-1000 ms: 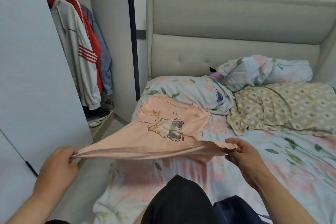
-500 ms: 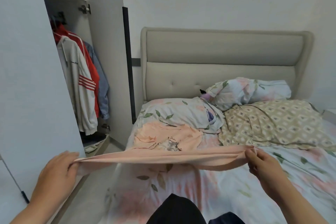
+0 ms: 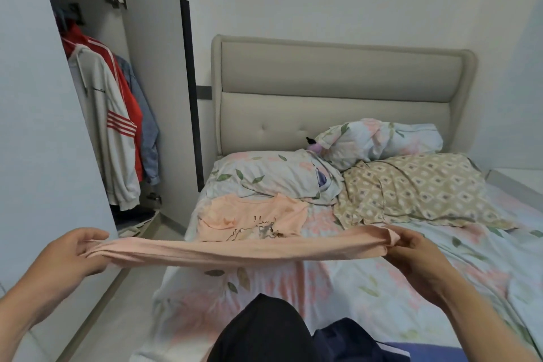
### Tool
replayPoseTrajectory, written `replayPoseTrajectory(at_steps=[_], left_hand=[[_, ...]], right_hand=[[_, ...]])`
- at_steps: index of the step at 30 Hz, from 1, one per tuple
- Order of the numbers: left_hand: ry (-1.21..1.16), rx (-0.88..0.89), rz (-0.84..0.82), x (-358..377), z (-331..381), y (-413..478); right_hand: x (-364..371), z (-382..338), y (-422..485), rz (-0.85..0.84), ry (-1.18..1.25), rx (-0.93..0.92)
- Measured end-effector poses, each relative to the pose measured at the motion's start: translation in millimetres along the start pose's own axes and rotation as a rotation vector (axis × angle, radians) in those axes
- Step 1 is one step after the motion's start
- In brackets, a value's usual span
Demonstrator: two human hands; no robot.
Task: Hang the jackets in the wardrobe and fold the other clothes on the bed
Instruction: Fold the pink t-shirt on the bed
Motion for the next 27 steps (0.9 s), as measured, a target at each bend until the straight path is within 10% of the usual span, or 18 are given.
replayPoseTrajectory(at_steps=[18, 27], left_hand=[[-0.304, -0.082, -0.330, -12.2, -34.2, 6.9], [-0.427, -0.279, -0.133, 41.4, -35.2, 17.2]], right_hand=[[-74.0, -10.2, -18.9, -0.003, -0.268, 0.208], [-40.9, 30.2, 41.5, 0.241, -0.186, 0.194]])
Point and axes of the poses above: each hand's wrist, its own y-axis towards the middle knuckle, its own x-axis out of the palm, z = x × y, the point moved 5 cm from there along y, towards the middle knuckle
